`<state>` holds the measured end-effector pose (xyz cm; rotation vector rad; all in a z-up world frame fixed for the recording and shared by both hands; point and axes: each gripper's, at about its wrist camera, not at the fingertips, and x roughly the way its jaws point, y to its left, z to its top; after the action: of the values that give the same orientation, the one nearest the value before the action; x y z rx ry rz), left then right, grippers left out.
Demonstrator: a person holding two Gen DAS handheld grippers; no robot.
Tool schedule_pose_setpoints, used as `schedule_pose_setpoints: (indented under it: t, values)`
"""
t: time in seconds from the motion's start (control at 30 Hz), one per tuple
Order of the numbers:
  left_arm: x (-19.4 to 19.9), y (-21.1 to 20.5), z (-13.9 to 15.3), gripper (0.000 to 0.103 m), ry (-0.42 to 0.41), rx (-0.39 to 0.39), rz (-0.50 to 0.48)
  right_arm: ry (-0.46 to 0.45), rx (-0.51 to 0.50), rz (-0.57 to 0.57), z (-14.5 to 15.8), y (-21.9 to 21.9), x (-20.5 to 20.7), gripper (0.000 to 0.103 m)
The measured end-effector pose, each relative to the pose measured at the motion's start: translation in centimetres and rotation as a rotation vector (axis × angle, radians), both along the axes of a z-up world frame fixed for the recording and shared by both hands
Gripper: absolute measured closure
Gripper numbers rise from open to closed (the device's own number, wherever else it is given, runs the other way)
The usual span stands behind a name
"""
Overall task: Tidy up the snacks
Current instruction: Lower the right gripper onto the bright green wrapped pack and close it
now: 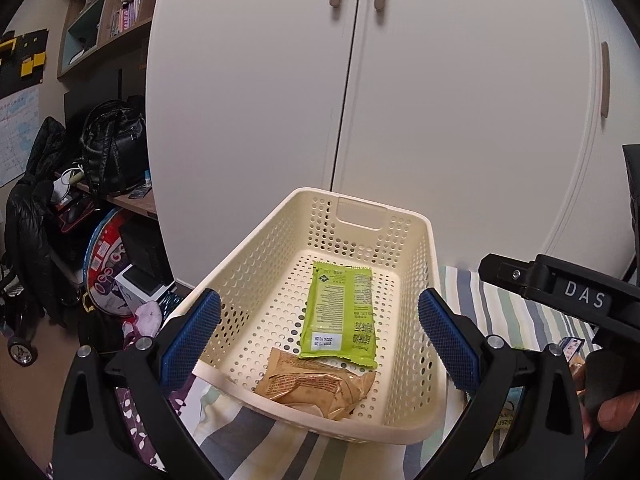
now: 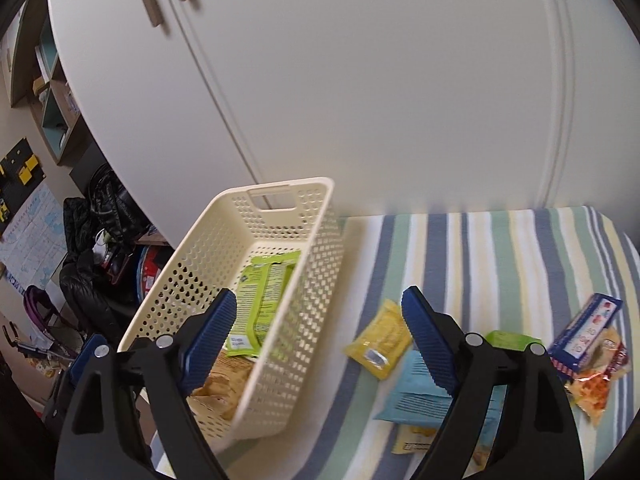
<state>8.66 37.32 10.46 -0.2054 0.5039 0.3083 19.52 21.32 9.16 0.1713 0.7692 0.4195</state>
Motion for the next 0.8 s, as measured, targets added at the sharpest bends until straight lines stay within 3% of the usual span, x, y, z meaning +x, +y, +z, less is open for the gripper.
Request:
schedule_pose_setpoints:
  t: [0.3,0.33,0.53,0.8]
  values:
    - [0.4,-1.9,-0.1,0.003,0.005,0.024,-0.061,0.02,-0.035,-0.134,-0.6,-6.5,-0.6,0.01]
    - [0.4,-2.1,-0.2,0.003,0.007,0.026,-0.065,0.037,-0.045,-0.156,-1.0,-7.3,-0.5,0.006]
    - [0.4,-3.0,-0.2,0.003,0.007,0.038,-0.086,0.146,-0.134,-0.269,-4.0,-10.7,0.4,0.005]
    - [0.7,-3.4,-0.3,0.003,0.014,0.037,-0.109,0.195,-0.151,-0.279,-5.4,-11.4,1.4,0.005]
